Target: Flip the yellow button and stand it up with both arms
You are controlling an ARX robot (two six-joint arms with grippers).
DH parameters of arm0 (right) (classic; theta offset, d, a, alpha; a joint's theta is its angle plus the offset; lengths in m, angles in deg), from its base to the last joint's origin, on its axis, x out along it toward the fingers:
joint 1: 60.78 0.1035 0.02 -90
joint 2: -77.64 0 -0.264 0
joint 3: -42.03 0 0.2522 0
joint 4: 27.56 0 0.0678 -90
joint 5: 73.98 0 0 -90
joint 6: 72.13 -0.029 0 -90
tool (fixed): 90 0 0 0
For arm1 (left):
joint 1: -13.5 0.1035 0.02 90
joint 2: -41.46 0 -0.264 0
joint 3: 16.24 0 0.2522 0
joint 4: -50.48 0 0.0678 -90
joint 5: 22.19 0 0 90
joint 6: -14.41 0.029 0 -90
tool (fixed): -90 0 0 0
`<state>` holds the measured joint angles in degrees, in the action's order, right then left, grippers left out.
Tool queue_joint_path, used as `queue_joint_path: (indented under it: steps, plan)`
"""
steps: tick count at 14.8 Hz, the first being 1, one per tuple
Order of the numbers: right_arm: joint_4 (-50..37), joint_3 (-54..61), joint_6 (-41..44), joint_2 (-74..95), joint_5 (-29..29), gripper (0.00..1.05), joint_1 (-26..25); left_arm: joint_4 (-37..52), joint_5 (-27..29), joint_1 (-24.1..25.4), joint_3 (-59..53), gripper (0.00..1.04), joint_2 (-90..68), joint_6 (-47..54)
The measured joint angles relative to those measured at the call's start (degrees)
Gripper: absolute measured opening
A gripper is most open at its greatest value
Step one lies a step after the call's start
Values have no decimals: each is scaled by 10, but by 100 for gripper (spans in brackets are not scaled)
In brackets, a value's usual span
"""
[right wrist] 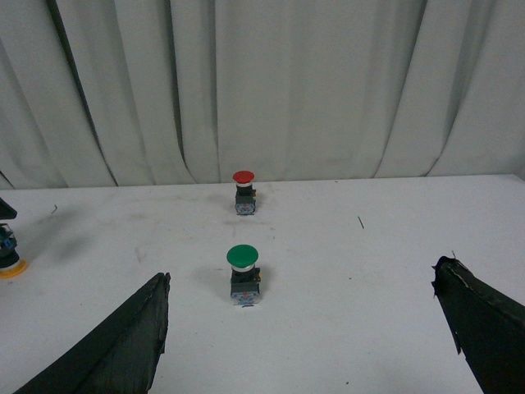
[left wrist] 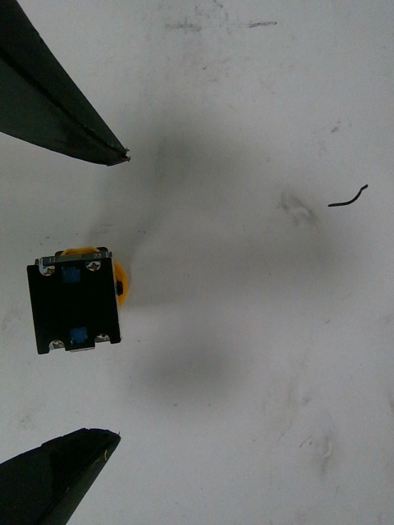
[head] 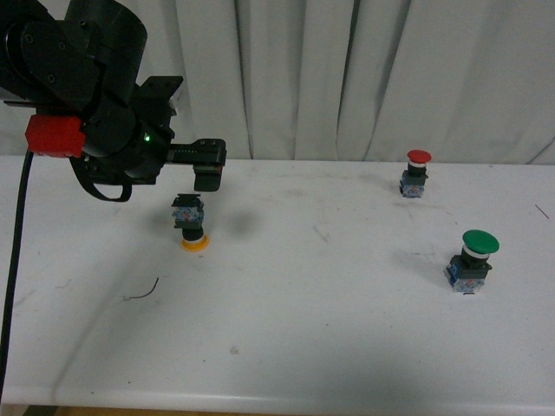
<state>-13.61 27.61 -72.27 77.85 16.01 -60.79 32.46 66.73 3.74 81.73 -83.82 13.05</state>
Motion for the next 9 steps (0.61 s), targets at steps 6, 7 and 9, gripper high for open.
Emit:
queue_joint_path:
  steps: [6, 7, 9]
  plan:
    - [0, 0, 0, 0, 0, 98, 0, -20, 18, -9, 7, 98, -31, -2]
    - [0, 0, 0, 0, 0, 98, 0, -23, 22, -9, 9, 98, -34, -1]
    - [0, 0, 0, 0, 0, 98, 0, -23, 26, -10, 12, 91, -37, 0]
